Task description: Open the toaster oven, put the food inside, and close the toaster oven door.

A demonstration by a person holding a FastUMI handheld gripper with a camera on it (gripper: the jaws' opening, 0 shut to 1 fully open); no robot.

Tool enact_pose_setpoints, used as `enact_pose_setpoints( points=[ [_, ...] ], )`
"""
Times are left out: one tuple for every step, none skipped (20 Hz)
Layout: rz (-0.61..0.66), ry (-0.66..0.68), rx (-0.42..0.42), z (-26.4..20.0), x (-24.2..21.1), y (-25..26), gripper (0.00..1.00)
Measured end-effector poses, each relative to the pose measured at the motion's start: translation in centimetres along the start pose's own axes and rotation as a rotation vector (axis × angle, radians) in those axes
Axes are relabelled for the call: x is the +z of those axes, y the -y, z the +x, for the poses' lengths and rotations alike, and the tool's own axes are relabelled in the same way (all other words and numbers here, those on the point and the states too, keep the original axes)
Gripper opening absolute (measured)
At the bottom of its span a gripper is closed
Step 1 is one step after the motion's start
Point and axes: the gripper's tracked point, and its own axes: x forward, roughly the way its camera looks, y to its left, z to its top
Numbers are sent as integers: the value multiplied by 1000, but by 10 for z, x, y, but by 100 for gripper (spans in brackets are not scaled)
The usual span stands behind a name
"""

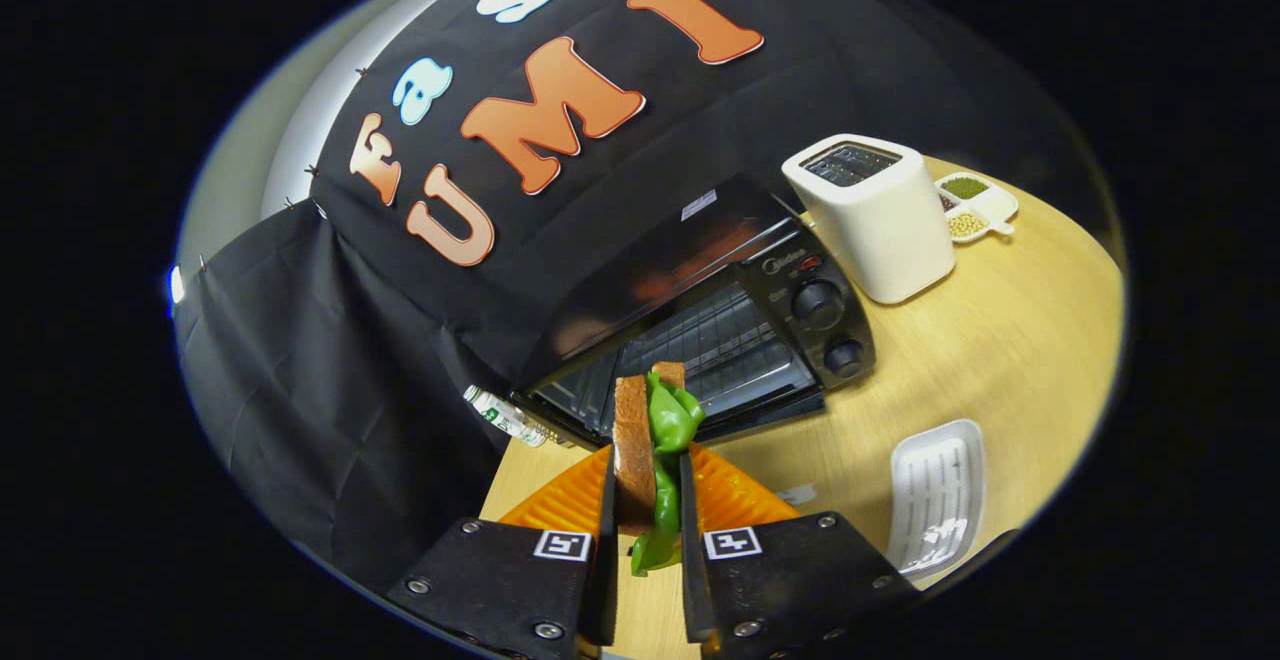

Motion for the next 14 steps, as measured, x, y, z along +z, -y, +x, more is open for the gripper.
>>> enact_pose_setpoints(
  points=[
    [19,2,-1,9,-4,-3,27],
    [37,5,-2,15,-8,-5,27],
    [46,8,-2,23,-11,-9,27],
    [48,18,-5,31,-12,-13,27],
    [49,31,-11,36,-13,-15,27],
    [57,46,-21,42,-13,-14,27],
    [69,60,-29,47,-13,-13,27],
    [85,74,-33,52,-12,-13,27],
    [103,86,-31,56,-11,-14,27],
    [122,99,-26,62,-9,-17,27],
    [139,107,-23,66,-12,-20,27],
    [161,125,-24,71,-10,-19,27],
    [171,146,-30,75,-7,-17,27],
    [172,173,-42,80,-5,-16,27]
  ],
)
